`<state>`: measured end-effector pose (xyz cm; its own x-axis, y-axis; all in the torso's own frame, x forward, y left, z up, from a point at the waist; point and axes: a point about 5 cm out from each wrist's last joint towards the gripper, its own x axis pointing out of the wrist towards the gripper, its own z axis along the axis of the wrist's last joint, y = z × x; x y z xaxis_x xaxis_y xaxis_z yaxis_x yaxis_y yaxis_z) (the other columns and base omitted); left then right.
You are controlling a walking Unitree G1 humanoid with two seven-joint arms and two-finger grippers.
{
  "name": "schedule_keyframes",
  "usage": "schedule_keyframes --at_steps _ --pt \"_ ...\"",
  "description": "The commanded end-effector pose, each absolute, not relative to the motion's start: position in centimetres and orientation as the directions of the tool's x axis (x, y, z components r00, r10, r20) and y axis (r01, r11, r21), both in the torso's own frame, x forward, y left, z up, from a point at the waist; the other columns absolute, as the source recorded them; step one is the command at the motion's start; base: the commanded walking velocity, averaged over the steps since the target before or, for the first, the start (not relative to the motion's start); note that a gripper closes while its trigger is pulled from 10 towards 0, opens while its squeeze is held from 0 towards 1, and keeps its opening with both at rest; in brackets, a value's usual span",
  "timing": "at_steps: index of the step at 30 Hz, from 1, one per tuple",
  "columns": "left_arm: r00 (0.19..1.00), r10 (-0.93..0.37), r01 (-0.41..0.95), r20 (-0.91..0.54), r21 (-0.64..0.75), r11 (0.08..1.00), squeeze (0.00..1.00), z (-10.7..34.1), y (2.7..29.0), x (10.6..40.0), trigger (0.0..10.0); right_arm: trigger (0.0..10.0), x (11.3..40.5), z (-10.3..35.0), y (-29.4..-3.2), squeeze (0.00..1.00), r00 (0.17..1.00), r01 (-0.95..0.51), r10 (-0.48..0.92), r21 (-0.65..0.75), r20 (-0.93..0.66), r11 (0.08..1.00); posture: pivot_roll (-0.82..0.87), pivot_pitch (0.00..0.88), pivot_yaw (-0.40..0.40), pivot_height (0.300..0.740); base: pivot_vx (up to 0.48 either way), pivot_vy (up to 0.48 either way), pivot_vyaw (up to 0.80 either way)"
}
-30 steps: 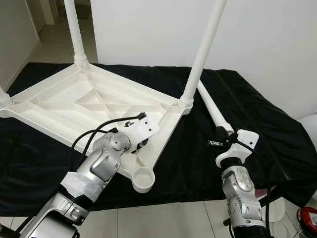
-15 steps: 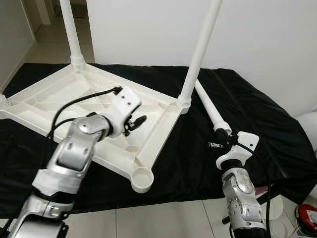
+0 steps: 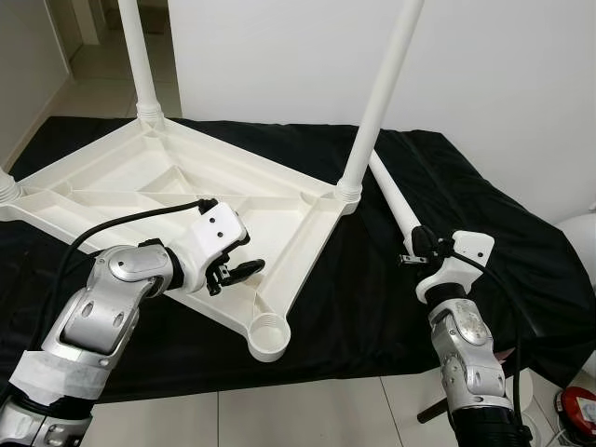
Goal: Building children table
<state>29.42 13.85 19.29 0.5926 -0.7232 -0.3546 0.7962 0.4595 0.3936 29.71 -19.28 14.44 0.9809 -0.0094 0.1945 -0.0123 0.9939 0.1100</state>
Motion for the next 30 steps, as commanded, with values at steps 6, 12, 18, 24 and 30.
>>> schedule_keyframes --at_steps 6,12,18,24,30 --pt "0.559 -0.722 0.823 -0.408 0.380 0.422 0.00 17.8 13.3 29.5 10.0 10.0 30.1 14.8 -20.5 0.00 0.978 0.002 -0.019 0.083 0.207 0.997 -0.02 0.000 -0.109 0.740 0.000 0.000 0.00" --pt "0.527 -0.715 0.844 -0.459 0.378 0.380 0.00 16.9 13.4 29.4 10.0 10.0 30.0 15.1 -21.1 0.00 0.977 -0.004 -0.008 0.056 0.212 0.998 -0.04 0.000 -0.110 0.740 0.000 0.000 0.00" --pt "0.545 -0.677 0.838 -0.495 0.358 0.413 1.00 16.4 14.8 29.8 10.0 10.0 29.9 15.2 -21.5 0.00 0.977 -0.001 -0.008 0.039 0.214 0.999 -0.05 0.000 -0.114 0.740 0.000 0.000 0.00" --pt "0.569 -0.635 0.822 -0.522 0.378 0.426 1.00 16.1 15.6 30.2 10.0 10.0 30.1 15.4 -21.6 0.00 0.976 -0.003 -0.004 0.033 0.218 0.999 -0.05 0.000 -0.114 0.740 0.000 0.000 0.00" --pt "0.558 -0.615 0.829 -0.557 0.397 0.393 0.00 15.4 15.7 30.4 10.0 10.0 30.3 15.8 -21.8 0.00 0.972 -0.006 0.001 0.017 0.233 1.000 -0.06 0.000 -0.096 0.740 0.000 0.000 0.00"
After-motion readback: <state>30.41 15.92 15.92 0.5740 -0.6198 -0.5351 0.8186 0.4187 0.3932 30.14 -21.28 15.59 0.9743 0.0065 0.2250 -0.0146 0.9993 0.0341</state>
